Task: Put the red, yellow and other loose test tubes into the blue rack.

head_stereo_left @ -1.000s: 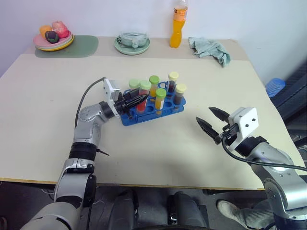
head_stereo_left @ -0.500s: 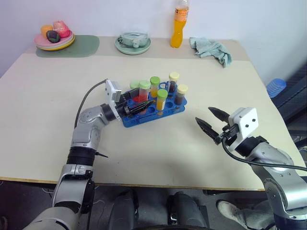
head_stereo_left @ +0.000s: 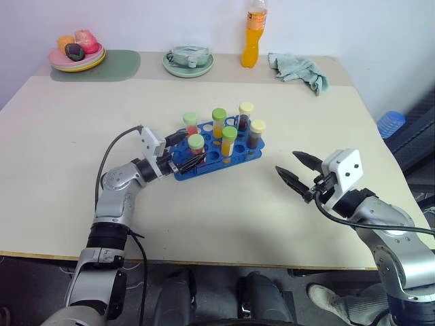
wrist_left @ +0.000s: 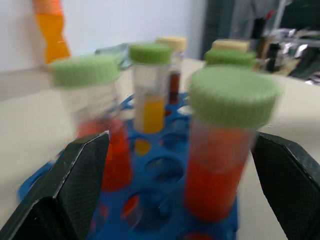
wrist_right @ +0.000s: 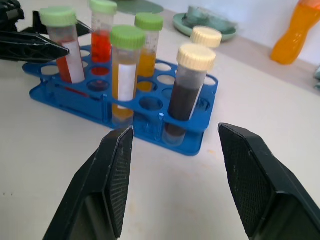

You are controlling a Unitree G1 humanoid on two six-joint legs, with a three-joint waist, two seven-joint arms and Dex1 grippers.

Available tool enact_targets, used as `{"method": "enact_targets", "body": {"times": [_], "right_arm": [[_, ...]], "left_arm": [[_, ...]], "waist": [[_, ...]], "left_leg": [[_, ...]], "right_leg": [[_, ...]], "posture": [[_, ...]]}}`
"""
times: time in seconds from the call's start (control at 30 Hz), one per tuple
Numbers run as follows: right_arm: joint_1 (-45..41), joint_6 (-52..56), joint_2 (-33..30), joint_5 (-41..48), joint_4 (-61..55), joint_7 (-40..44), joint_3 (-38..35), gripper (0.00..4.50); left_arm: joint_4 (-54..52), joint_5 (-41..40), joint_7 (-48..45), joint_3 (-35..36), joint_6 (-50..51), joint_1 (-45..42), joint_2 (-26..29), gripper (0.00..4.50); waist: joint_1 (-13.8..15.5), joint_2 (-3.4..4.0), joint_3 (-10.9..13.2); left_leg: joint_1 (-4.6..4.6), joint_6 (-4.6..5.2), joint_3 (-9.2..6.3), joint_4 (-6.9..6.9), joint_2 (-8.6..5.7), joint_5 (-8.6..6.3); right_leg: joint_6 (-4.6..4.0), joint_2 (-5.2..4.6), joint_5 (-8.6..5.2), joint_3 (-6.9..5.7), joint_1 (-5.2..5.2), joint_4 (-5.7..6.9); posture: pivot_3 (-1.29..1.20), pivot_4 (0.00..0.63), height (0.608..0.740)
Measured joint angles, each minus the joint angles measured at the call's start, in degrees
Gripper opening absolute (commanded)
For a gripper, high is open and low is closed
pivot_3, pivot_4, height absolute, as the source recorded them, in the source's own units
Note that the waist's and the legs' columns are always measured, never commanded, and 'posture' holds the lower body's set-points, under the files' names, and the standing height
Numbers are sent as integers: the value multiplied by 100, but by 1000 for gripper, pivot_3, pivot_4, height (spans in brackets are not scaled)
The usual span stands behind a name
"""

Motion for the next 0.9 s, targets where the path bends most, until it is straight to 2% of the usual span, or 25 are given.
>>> {"method": "enact_targets", "body": {"times": [0.27, 0.43, 0.57, 0.73, 0.9], "right_arm": [[351, -421, 522, -202, 165, -298, 45, 2737], [389, -760, 566, -381, 796, -306, 3, 2737], [109, -740, 497, -257, 1586, -86, -84, 2737], [-121, -971, 354, -281, 2370, 187, -139, 2737], [-271, -1060, 354, -348, 2815, 232, -137, 2737]], "left_arm": [[-702, 4, 634, 403, -89, 1259, 253, 4488], [-1031, 19, 989, 871, -296, 1978, 469, 4488], [-1313, 9, 1117, 930, -326, 2667, 463, 4488], [-1551, 17, 1323, 1076, -471, 3071, 459, 4488], [-1823, 24, 1532, 1059, -437, 3101, 365, 4488]], "waist": [[-144, 13, -9], [-102, 16, -13], [-124, 17, -13], [-106, 18, -14], [-103, 19, -14]], "left_leg": [[12, -5, -7, -4, 8, 3], [15, -3, -7, -1, 5, 1], [15, -1, -6, -3, 6, 0], [15, 31, -4, -4, 6, -18], [15, 30, -3, -4, 5, -18]], "right_leg": [[-1, 4, 0, 2, 0, 13], [-1, -2, 0, 2, 10, 10], [-1, -1, 0, 3, 9, 9], [-2, -2, -1, 2, 9, 8], [-2, -2, -1, 2, 9, 9]], "posture": [[0, 150, 740], [0, 150, 740], [0, 150, 740], [0, 150, 740], [0, 150, 740]]}}
